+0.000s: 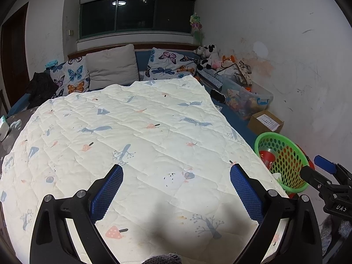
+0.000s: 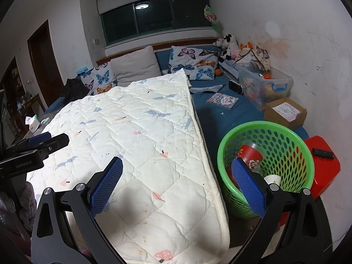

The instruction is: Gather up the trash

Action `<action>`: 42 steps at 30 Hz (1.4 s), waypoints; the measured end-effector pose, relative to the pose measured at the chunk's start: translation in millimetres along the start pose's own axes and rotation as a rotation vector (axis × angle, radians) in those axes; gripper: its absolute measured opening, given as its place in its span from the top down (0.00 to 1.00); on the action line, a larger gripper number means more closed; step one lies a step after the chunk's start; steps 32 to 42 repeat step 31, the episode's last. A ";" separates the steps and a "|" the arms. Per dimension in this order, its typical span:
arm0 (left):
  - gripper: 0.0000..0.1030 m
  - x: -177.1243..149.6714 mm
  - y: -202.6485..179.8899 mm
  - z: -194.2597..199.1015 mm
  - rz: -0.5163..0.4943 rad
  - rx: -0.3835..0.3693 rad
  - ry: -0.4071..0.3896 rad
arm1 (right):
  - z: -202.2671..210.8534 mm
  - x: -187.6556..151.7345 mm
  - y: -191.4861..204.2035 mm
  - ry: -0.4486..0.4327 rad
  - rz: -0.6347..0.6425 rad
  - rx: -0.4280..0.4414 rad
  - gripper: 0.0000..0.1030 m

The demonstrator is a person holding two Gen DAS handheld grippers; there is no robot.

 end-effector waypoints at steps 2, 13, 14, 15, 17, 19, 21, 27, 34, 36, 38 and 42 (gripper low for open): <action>0.08 0.2 0.2 0.0 0.000 0.000 0.000 | 0.0 0.0 0.1 -0.001 -0.001 0.000 0.04; 0.08 -0.7 2.1 0.1 0.002 -0.003 0.003 | -1.5 -1.2 1.5 0.002 0.000 0.004 0.04; 0.08 -0.7 1.9 0.2 0.002 -0.004 0.003 | -1.5 -1.2 1.5 0.002 0.000 0.004 0.04; 0.08 -1.3 2.4 0.1 0.003 -0.005 0.004 | -1.5 -1.3 1.6 0.001 -0.001 0.005 0.04; 0.08 -1.3 2.5 -0.2 0.006 -0.003 0.003 | -1.6 -1.4 1.7 0.002 -0.001 0.004 0.04; 0.08 -2.0 3.7 -0.3 0.008 -0.001 0.003 | -1.7 -2.0 2.5 0.001 -0.003 0.005 0.04; 0.08 -2.3 4.8 -0.1 0.011 0.003 0.002 | -2.2 -2.1 2.5 0.003 -0.002 0.005 0.04; 0.08 -4.3 4.1 -1.7 0.014 0.009 0.013 | -3.4 -3.4 3.4 0.005 0.000 0.009 0.04; 0.08 -4.2 4.0 -2.8 0.017 0.011 0.015 | -5.8 -5.8 6.7 0.009 0.002 0.011 0.04; 0.08 -4.2 4.0 -2.8 0.017 0.011 0.015 | -5.8 -5.8 6.7 0.009 0.002 0.011 0.04; 0.08 -4.2 4.0 -2.8 0.017 0.011 0.015 | -5.8 -5.8 6.7 0.009 0.002 0.011 0.04; 0.08 -4.2 4.0 -2.8 0.017 0.011 0.015 | -5.8 -5.8 6.7 0.009 0.002 0.011 0.04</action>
Point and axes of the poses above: each gripper's, at about its wrist camera, not at the fingertips, and z roughly against the way its jaws point, y to its left, x to its top, the point moved 7 cm from there along -z, roughly the way its jaws point, and after that the axes turned 1 degree about y, right-handed, at the moved point
